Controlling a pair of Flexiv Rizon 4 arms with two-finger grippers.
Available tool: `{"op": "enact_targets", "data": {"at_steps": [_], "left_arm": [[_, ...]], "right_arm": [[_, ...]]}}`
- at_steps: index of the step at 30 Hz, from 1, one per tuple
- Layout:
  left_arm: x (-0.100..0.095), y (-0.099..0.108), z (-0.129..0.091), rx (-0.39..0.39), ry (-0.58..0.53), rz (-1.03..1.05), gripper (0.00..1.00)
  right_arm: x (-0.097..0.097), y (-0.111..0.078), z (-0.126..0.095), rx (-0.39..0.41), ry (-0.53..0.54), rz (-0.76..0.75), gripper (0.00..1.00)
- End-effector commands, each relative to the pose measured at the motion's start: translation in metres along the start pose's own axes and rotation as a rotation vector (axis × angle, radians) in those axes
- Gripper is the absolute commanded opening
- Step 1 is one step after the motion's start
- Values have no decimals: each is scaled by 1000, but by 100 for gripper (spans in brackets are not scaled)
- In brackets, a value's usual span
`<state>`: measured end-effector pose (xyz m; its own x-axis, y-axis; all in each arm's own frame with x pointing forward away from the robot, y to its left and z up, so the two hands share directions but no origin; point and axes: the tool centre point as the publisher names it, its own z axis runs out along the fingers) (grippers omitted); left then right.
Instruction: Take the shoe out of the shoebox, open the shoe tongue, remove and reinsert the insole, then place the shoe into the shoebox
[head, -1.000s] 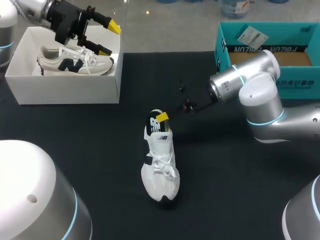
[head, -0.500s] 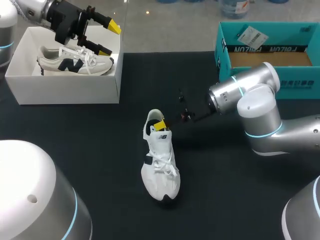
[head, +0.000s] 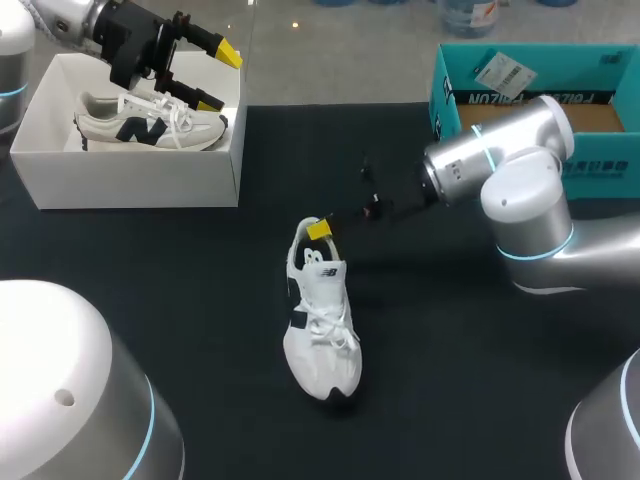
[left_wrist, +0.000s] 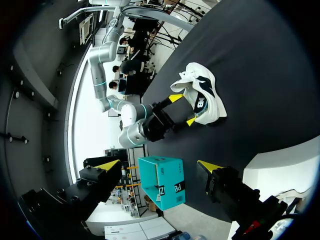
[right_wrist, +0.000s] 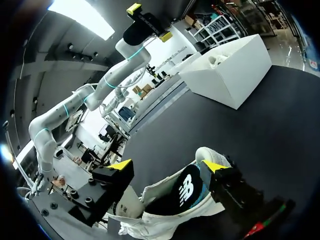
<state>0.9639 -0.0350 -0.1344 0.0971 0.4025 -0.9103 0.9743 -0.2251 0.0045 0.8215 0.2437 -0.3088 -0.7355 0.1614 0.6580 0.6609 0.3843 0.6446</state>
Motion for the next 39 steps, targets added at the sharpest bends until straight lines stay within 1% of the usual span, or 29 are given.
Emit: {"op": "enact_targets", "data": {"at_steps": [1,2,3,4,5,6,9,13,14,29,30,31,32,35,36,39], "left_arm": [[0,0,0,1,4,1,100],[0,0,0,1,4,1,100],[0,0,0,1,4,1,100],[0,0,0,1,4,1,100],[0,0,0,1,4,1,100],[0,0,0,1,4,1,100],[0,0,0,1,4,1,100],[0,0,0,1,4,1,100],[0,0,0,1,4,1,100],[0,0,0,1,4,1,100],[0,0,0,1,4,1,100],[0,0,0,1,4,1,100],[0,0,0,1,4,1,100],[0,0,0,1,4,1,100],[0,0,0,1,4,1,100],[0,0,0,1,4,1,100]], "right_arm": [[12,10,-8,0,-130,100,100],[12,11,-10,-15,-173,148,76],[14,12,-11,-26,-187,155,41],[15,13,-12,-29,-216,185,29],[16,14,-13,-18,-239,200,12],[17,15,-13,1,-256,231,0],[19,19,-14,14,-321,280,0],[19,17,-14,38,-378,336,0],[19,16,-14,62,-402,354,0],[19,16,-14,62,-402,354,0],[16,20,-10,110,-462,364,0],[13,22,-6,135,-525,375,0],[9,22,-1,161,-565,393,0],[0,16,8,166,-653,410,0],[-1,14,10,152,-675,401,0],[-4,8,11,144,-730,417,0]]}}
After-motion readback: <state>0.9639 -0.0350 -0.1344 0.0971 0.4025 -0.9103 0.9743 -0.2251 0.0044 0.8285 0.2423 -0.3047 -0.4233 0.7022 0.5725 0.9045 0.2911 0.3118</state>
